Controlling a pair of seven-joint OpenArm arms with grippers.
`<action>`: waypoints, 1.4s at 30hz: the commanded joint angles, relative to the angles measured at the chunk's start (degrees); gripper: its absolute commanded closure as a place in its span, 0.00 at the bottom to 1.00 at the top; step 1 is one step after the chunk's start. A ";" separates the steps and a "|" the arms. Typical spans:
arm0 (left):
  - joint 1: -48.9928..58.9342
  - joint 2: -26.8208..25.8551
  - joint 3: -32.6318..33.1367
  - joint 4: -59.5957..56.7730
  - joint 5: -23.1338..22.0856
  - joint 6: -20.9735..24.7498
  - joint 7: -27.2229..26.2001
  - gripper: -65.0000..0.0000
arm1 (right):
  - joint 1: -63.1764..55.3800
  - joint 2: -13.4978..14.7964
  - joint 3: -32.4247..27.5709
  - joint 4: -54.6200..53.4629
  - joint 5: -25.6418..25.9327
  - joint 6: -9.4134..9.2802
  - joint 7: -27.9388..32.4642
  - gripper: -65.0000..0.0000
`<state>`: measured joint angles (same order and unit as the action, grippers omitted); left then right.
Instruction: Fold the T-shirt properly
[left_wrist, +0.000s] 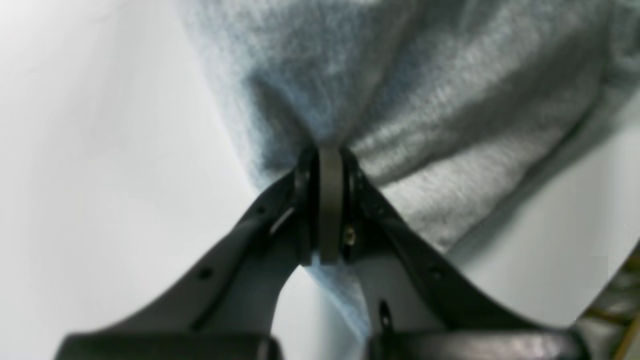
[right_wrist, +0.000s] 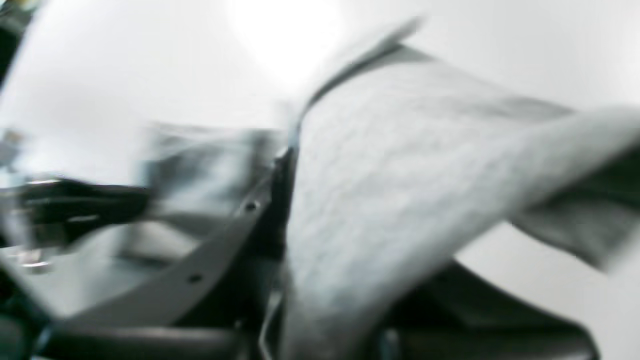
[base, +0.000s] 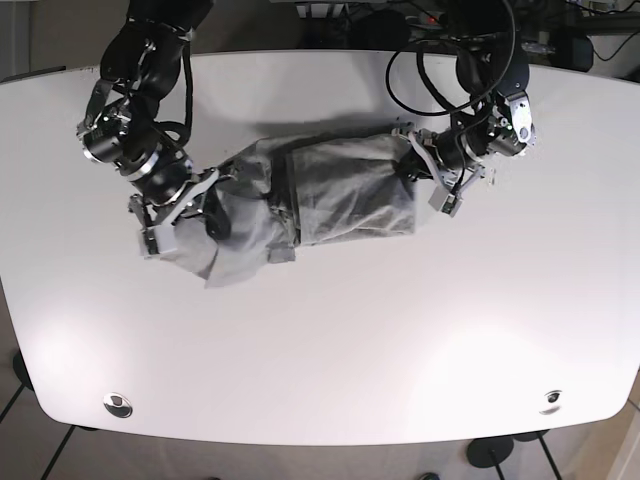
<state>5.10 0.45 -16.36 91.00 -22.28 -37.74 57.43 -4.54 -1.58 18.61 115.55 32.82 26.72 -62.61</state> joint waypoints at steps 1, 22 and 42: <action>-0.31 1.27 1.11 0.56 -0.18 2.62 0.20 1.00 | 0.62 0.05 -3.89 0.89 0.72 -1.53 1.29 0.97; -0.40 1.44 4.98 2.41 -4.13 3.58 -0.07 1.00 | 1.06 -1.80 -35.45 -16.95 -18.80 -10.15 20.10 0.29; 5.67 -21.24 -24.74 11.11 -21.45 3.49 -0.07 1.00 | 0.01 0.66 -47.93 -1.13 -18.44 -15.34 20.19 0.27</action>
<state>11.07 -19.64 -40.51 100.84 -42.59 -33.91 58.67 -5.28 -0.86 -28.99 113.49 14.59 11.75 -43.55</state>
